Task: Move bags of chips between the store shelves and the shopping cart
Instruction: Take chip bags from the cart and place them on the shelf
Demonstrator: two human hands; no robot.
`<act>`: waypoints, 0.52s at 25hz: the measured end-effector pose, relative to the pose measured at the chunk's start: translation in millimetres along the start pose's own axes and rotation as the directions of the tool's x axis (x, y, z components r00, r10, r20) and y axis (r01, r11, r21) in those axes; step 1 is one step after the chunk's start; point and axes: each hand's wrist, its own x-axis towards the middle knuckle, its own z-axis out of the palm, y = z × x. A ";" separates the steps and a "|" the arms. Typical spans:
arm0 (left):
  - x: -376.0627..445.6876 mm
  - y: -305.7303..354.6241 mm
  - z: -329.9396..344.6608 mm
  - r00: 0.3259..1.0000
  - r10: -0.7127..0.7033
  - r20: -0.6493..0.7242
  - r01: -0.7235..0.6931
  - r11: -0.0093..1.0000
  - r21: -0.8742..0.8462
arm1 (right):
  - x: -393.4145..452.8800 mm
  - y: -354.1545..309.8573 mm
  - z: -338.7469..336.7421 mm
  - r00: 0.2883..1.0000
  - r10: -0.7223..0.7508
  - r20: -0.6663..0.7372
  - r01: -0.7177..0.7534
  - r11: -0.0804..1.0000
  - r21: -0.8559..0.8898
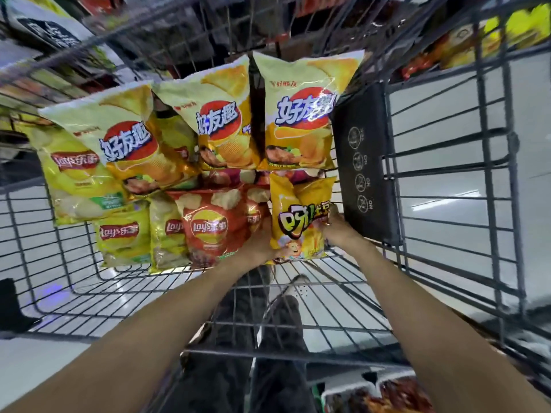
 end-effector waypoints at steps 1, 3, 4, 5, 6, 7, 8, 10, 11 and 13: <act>-2.1 2.1 0.9 1.000 0.021 -0.005 -0.021 1.000 -0.022 | -1.1 -0.1 -0.6 1.000 -0.011 0.006 0.011 1.000 0.017; -9.7 6.7 -1.6 0.999 0.034 -0.001 -0.034 0.998 -0.050 | -5.2 -1.5 -1.9 0.999 -0.033 0.015 0.033 0.998 0.051; -15.6 7.6 -4.4 0.999 0.047 0.010 -0.047 0.997 -0.055 | -11.1 -3.6 -2.6 0.999 -0.044 0.017 0.043 0.997 0.070; -21.7 8.1 -8.2 0.998 0.069 0.016 -0.067 0.995 -0.069 | -17.1 -6.3 -3.0 0.998 -0.060 0.017 0.058 0.993 0.098; -30.7 11.3 -14.6 0.998 0.058 0.018 -0.057 0.996 -0.069 | -23.1 -8.4 -2.9 0.997 -0.079 0.008 0.077 0.989 0.123; -36.9 10.5 -19.4 0.999 0.049 0.012 -0.048 0.996 -0.077 | -30.0 -9.8 -1.8 0.994 -0.109 -0.008 0.109 0.983 0.145; -46.3 13.6 -25.7 0.999 0.043 0.001 -0.042 0.997 -0.072 | -38.7 -11.4 -0.4 0.990 -0.141 -0.027 0.143 0.977 0.155; -67.5 22.9 -38.1 0.999 0.039 -0.025 -0.040 0.998 -0.049 | -59.3 -17.5 -1.2 0.975 -0.212 -0.069 0.221 0.963 0.157; -77.6 27.8 -43.9 0.998 0.044 -0.055 -0.046 0.998 -0.048 | -68.1 -21.4 -2.7 0.966 -0.244 -0.086 0.254 0.955 0.153; -104.4 43.1 -51.3 0.986 0.086 -0.140 -0.096 0.993 -0.068 | -93.3 -31.3 -10.9 0.944 -0.312 -0.108 0.325 0.935 0.141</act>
